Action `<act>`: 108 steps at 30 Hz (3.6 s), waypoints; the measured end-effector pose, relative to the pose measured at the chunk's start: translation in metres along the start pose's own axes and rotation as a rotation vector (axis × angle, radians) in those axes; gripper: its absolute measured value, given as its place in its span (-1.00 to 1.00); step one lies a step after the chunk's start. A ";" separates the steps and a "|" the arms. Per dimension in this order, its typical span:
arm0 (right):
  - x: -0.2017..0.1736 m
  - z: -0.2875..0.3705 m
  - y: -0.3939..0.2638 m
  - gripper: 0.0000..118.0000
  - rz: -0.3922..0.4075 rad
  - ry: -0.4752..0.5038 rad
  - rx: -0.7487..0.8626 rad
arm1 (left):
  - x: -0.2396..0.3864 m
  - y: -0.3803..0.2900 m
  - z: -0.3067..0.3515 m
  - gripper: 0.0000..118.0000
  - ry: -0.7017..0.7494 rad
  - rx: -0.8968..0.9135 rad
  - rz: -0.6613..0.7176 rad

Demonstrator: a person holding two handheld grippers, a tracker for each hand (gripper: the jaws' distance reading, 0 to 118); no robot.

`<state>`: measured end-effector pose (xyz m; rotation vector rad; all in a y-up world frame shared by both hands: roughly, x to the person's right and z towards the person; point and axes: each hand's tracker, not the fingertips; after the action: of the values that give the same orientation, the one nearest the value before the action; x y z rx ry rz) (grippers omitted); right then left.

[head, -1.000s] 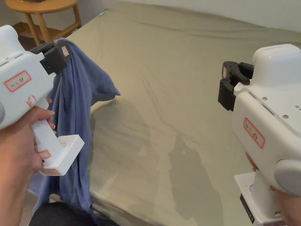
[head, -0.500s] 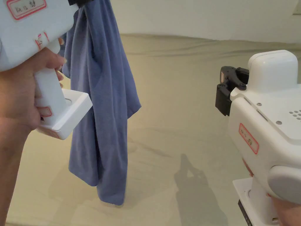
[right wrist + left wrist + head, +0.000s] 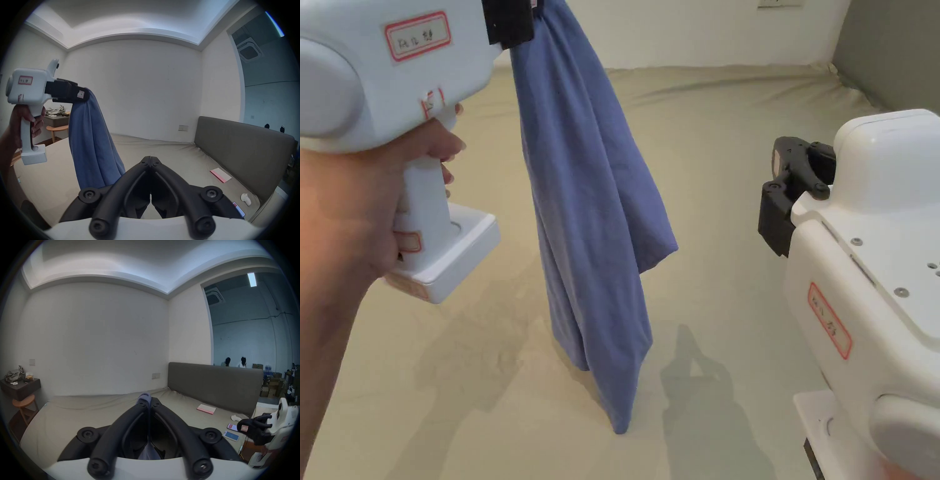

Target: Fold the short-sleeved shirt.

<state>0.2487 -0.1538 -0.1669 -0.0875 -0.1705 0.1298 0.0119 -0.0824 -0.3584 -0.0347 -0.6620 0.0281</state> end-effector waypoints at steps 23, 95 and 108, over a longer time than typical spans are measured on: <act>0.036 -0.070 -0.088 -1.00 -0.004 -0.018 -0.276 | 0.097 -0.346 -0.087 -0.38 -0.069 -0.797 0.000; 0.006 -0.131 -0.151 -0.89 0.068 0.082 -0.451 | 0.018 -0.375 -0.078 0.41 0.267 -0.859 0.208; 0.008 -0.298 -0.237 0.93 0.098 0.189 -0.850 | 0.028 -0.350 -0.044 -0.85 0.221 -0.801 0.195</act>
<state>0.3372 -0.4090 -0.4350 -0.9532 -0.0224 0.1385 0.0662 -0.4319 -0.3609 -0.8628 -0.4118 -0.0549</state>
